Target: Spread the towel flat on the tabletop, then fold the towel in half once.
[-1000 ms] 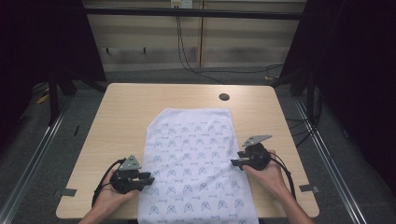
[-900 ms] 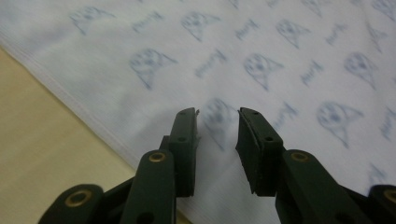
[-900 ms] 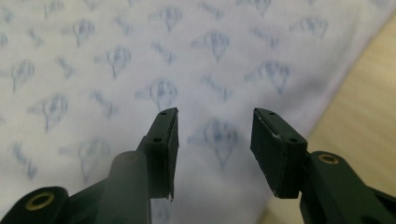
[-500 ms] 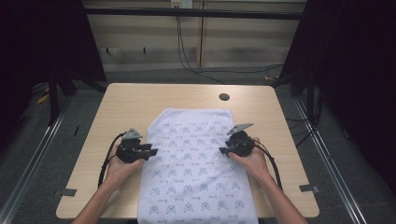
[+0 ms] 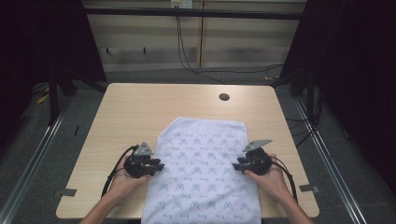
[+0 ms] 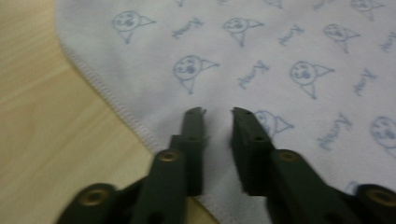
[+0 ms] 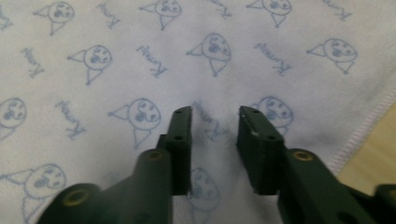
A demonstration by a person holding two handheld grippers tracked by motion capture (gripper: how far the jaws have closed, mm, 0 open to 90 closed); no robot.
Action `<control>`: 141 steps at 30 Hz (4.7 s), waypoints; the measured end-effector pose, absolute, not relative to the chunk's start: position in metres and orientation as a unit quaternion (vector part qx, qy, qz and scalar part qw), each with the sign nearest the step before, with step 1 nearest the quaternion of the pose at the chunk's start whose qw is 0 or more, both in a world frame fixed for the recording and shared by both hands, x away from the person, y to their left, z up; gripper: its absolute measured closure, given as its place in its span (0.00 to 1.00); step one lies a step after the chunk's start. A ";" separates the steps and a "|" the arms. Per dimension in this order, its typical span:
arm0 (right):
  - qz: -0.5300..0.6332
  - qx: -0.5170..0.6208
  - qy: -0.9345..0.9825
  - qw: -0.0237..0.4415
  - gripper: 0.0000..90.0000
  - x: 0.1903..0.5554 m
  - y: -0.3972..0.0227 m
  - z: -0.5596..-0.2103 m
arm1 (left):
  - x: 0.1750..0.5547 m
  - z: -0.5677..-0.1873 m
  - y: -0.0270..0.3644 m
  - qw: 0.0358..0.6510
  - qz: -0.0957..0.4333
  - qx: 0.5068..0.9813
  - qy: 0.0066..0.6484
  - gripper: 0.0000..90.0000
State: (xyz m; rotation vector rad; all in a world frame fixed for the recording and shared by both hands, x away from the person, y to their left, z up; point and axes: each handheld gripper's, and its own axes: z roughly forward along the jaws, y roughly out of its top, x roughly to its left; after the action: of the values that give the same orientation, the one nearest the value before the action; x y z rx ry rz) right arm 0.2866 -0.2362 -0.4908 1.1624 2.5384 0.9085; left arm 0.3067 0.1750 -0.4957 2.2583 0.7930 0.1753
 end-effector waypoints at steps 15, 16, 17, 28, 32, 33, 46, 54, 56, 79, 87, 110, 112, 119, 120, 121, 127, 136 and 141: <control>0.339 0.391 0.852 0.083 0.69 0.235 -0.245 -0.485 | 0.302 -0.480 0.192 0.398 0.034 0.856 0.329 0.76; 0.343 0.394 0.849 0.083 0.68 0.239 -0.245 -0.485 | 0.312 -0.478 0.193 0.399 0.040 0.853 0.334 0.77; 0.345 0.397 0.847 0.081 0.68 0.242 -0.244 -0.486 | 0.323 -0.477 0.193 0.402 0.044 0.849 0.341 0.77; 0.348 0.400 0.844 0.081 0.65 0.252 -0.244 -0.488 | 0.387 -0.500 0.165 0.390 0.055 0.834 0.387 0.79; 0.350 0.394 0.847 0.076 0.66 0.251 -0.245 -0.488 | 0.384 -0.497 0.154 0.402 0.041 0.835 0.375 0.96; 0.348 0.395 0.847 0.077 0.66 0.251 -0.245 -0.488 | 0.382 -0.494 0.152 0.409 0.038 0.833 0.371 0.97; 0.346 0.400 0.845 0.078 0.65 0.253 -0.245 -0.489 | 0.340 -0.487 0.101 0.395 0.030 0.884 0.249 0.96; 0.349 0.400 0.844 0.079 0.64 0.251 -0.248 -0.488 | 0.347 -0.478 0.102 0.416 0.023 0.872 0.256 0.82; 0.347 0.403 0.843 0.080 0.64 0.252 -0.249 -0.488 | 0.354 -0.476 0.102 0.414 0.030 0.869 0.270 0.81; 0.346 0.411 0.840 0.078 0.62 0.255 -0.252 -0.489 | 0.393 -0.461 0.149 0.421 0.099 0.827 0.358 0.89; 0.345 0.415 0.837 0.085 0.62 0.257 -0.255 -0.486 | 0.401 -0.465 0.181 0.415 0.112 0.806 0.408 0.70; 0.337 0.423 0.835 0.102 0.60 0.304 -0.246 -0.496 | 0.362 -0.500 0.160 0.375 0.078 0.864 0.329 0.69; 0.335 0.418 0.839 0.096 0.60 0.299 -0.245 -0.495 | 0.358 -0.500 0.164 0.380 0.072 0.862 0.328 0.69; 0.332 0.408 0.848 0.075 0.59 0.288 -0.244 -0.492 | 0.346 -0.500 0.168 0.377 0.074 0.866 0.320 0.67; 0.340 0.406 0.845 0.079 0.58 0.290 -0.246 -0.492 | 0.348 -0.500 0.169 0.380 0.071 0.864 0.323 0.67; 0.344 0.411 0.840 0.088 0.58 0.294 -0.249 -0.491 | 0.349 -0.500 0.171 0.385 0.063 0.860 0.328 0.67; 0.361 0.440 0.814 0.115 0.58 0.331 -0.269 -0.480 | 0.350 -0.501 0.171 0.389 0.059 0.859 0.327 0.67; 0.337 0.452 0.816 0.129 0.57 0.351 -0.273 -0.495 | 0.349 -0.500 0.170 0.383 0.064 0.864 0.320 0.65; 0.332 0.448 0.819 0.136 0.55 0.350 -0.274 -0.498 | 0.350 -0.499 0.169 0.382 0.061 0.863 0.325 0.65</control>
State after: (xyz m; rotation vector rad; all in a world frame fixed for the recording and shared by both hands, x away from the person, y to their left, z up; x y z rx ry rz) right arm 0.3503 -0.2738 -0.4981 1.2965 2.3726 0.9607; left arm 0.3497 0.1686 -0.4993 2.2015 0.8302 0.1567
